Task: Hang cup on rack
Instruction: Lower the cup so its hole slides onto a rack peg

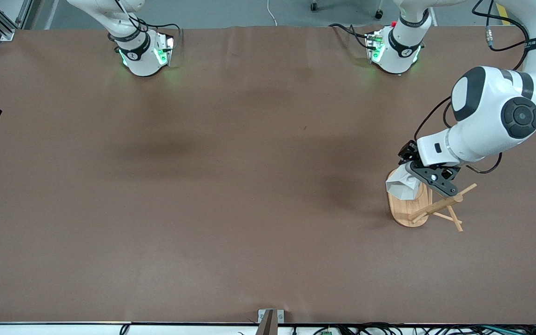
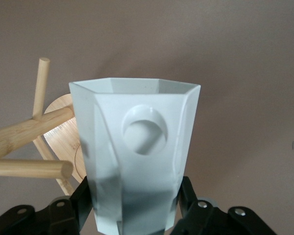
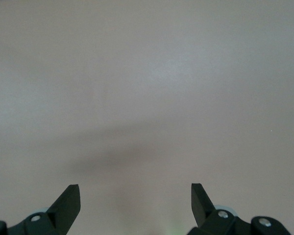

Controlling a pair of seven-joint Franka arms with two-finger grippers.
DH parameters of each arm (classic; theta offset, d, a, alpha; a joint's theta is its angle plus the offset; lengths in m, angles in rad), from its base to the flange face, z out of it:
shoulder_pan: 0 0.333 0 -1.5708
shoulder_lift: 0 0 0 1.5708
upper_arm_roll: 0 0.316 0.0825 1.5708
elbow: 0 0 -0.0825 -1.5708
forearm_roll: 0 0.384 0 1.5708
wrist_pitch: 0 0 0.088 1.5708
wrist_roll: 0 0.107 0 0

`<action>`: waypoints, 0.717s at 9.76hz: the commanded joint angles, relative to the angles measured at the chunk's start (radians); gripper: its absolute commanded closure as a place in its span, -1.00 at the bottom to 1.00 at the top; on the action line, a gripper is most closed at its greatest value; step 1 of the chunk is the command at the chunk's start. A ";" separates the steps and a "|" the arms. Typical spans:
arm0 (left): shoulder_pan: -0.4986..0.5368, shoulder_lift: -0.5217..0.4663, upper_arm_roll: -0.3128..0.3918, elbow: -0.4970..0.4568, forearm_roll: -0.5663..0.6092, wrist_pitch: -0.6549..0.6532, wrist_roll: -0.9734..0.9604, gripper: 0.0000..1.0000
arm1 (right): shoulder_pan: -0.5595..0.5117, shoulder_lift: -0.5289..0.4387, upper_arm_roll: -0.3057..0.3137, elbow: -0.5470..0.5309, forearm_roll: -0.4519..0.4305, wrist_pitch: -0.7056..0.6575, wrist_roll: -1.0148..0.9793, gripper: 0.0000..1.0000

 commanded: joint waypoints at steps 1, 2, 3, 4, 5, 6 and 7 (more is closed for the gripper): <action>-0.007 0.026 0.020 -0.020 -0.048 0.029 0.048 0.57 | -0.012 0.008 0.008 0.017 -0.006 -0.014 -0.004 -1.00; -0.009 0.034 0.041 -0.018 -0.080 0.029 0.076 0.57 | -0.013 0.008 0.008 0.017 -0.006 -0.014 -0.004 -1.00; -0.009 0.042 0.057 -0.018 -0.103 0.029 0.106 0.57 | -0.013 0.008 0.007 0.017 -0.006 -0.014 -0.004 -1.00; -0.009 0.045 0.064 -0.018 -0.114 0.029 0.123 0.57 | -0.013 0.008 0.007 0.016 -0.006 -0.014 -0.004 -1.00; -0.009 0.045 0.066 -0.017 -0.114 0.029 0.125 0.57 | -0.013 0.008 0.007 0.016 -0.006 -0.014 -0.004 -1.00; -0.007 0.046 0.066 -0.007 -0.114 0.030 0.131 0.57 | -0.013 0.008 0.007 0.016 -0.006 -0.014 -0.004 -1.00; -0.007 0.048 0.067 -0.001 -0.114 0.032 0.136 0.57 | -0.013 0.008 0.007 0.016 -0.006 -0.014 -0.004 -1.00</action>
